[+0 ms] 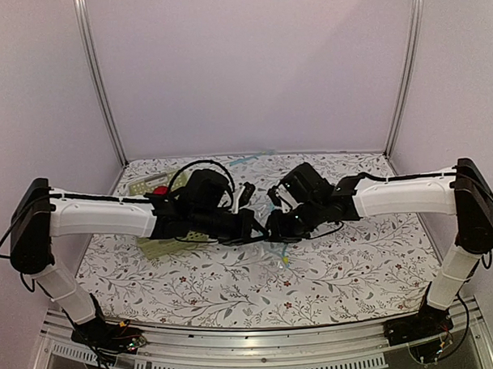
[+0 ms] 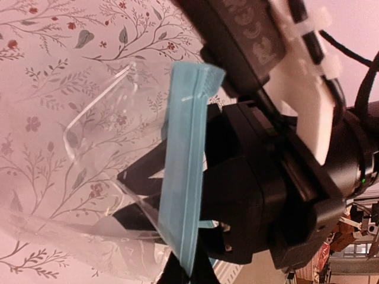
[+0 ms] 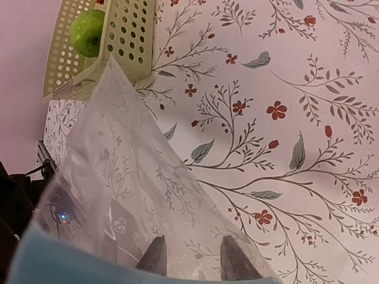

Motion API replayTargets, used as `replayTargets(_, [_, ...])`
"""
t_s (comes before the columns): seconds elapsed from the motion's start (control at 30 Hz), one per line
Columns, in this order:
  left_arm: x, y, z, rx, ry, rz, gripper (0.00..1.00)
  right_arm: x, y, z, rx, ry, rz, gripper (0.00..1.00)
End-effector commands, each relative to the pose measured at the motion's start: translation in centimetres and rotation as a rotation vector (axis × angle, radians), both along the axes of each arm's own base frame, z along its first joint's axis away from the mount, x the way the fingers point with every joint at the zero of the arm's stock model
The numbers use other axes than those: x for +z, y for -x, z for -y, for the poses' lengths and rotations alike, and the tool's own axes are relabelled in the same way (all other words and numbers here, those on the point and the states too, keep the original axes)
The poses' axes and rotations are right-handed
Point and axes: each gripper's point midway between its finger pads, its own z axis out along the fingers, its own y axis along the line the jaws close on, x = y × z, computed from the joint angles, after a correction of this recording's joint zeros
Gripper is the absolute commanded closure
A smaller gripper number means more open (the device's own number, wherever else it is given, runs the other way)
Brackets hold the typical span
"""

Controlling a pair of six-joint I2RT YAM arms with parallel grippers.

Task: Place the food in the zip-top bag and seal the zipper
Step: Open the zipper food storage bag at the center of the board.

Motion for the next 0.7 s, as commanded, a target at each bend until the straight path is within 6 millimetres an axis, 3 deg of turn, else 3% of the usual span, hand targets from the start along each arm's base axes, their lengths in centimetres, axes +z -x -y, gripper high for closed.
replayTargets(0.0, [2.6, -0.9, -0.2, 0.035, 0.05, 0.073, 1.0, -3.1, 0.9, -0.4, 0.002, 0.017, -0.07, 0.68])
replayTargets(0.2, [3.0, -1.4, -2.0, 0.069, 0.016, 0.082, 1.0, -6.0, -0.3, 3.3, -0.111, 0.216, -0.033, 0.63])
replayTargets(0.4, [2.8, -1.3, -2.9, 0.06, -0.014, 0.062, 1.0, -5.9, -1.5, 5.4, -0.172, 0.305, 0.027, 0.6])
replayTargets(0.5, [2.2, -1.2, -2.7, 0.05, -0.02, 0.045, 1.0, -5.1, -1.6, 4.6, -0.142, 0.276, 0.039, 0.59])
replayTargets(0.57, [1.5, -1.3, -2.8, 0.06, -0.041, 0.029, 1.0, -4.0, -1.0, 2.9, -0.072, 0.195, 0.035, 0.56])
replayTargets(0.67, [0.3, -1.9, -3.5, 0.103, -0.076, 0.006, 1.0, -1.0, -0.4, 1.4, 0.0, 0.075, 0.057, 0.49])
